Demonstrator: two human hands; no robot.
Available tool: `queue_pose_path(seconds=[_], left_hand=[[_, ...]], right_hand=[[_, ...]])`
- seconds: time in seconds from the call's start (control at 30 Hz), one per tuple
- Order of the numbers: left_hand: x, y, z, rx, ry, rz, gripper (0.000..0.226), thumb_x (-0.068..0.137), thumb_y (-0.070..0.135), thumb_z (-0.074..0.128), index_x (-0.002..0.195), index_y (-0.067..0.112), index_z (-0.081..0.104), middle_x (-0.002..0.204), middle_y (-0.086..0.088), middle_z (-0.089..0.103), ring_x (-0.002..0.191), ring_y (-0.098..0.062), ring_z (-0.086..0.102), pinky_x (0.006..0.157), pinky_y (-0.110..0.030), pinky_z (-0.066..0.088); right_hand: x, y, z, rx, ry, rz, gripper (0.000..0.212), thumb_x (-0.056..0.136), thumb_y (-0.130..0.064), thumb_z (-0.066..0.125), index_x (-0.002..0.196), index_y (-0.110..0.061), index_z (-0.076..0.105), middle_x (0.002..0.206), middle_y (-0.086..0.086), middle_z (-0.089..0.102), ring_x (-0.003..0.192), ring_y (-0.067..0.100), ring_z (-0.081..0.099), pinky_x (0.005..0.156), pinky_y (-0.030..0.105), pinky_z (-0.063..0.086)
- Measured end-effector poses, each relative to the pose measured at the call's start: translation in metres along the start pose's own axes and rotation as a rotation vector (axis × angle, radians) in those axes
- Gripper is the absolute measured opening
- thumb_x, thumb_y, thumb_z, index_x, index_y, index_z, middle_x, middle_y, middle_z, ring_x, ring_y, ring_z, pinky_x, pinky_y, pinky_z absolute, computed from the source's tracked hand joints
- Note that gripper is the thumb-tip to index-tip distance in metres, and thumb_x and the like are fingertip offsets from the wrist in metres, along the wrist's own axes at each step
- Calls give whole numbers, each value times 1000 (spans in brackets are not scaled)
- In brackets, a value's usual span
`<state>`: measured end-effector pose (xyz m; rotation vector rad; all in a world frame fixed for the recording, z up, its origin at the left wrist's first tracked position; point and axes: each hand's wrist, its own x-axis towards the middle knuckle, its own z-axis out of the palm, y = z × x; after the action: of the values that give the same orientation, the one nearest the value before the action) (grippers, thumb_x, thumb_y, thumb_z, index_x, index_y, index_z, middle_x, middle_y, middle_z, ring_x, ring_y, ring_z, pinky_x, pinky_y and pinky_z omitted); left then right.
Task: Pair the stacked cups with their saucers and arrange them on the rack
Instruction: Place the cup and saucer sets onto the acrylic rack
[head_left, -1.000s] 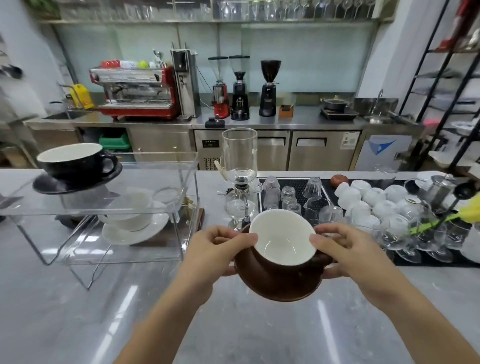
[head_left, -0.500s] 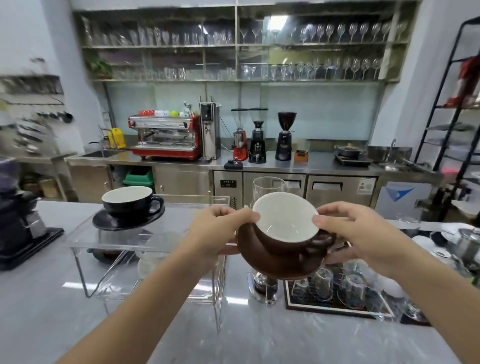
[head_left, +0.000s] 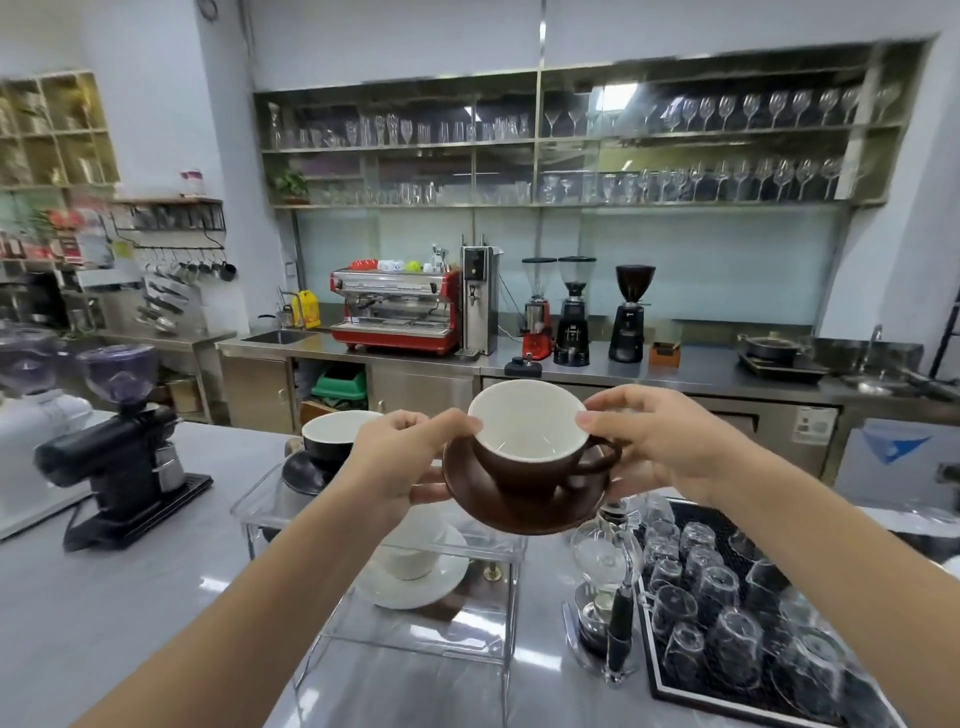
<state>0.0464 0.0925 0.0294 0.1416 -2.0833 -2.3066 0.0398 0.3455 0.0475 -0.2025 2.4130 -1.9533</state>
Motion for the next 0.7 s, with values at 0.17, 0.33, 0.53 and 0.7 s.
queue_pose_path(seconds=[0.17, 0.33, 0.53, 0.7], left_hand=[[14, 2, -20, -29, 53, -18, 37, 73, 14, 87, 100, 9, 62, 69, -12, 78, 51, -23, 74, 44, -28, 57], [27, -4, -31, -73, 114, -42, 56, 72, 17, 89, 119, -4, 66, 73, -14, 80, 56, -25, 77, 45, -28, 58], [38, -16, -36, -108, 163, -107, 49, 70, 21, 92, 108, 3, 66, 80, -17, 81, 63, -26, 79, 47, -31, 60], [40, -27, -40, -108, 202, -153, 44, 69, 23, 93, 98, 8, 65, 84, -17, 81, 67, -27, 80, 49, -33, 62]], right_hand=[[27, -9, 22, 8, -37, 53, 32, 81, -16, 80, 108, -13, 65, 92, 20, 77, 84, 44, 75, 65, 51, 62], [50, -12, 36, -10, -74, 104, 30, 82, -17, 79, 108, -11, 64, 67, 8, 77, 65, 30, 76, 57, 41, 61], [79, -13, 47, -79, -111, 180, 21, 87, -17, 74, 105, -10, 67, 70, 11, 76, 61, 26, 74, 57, 37, 62], [99, -4, 57, -174, -151, 272, 31, 89, -28, 71, 114, -10, 66, 82, 10, 70, 56, 15, 63, 77, 32, 52]])
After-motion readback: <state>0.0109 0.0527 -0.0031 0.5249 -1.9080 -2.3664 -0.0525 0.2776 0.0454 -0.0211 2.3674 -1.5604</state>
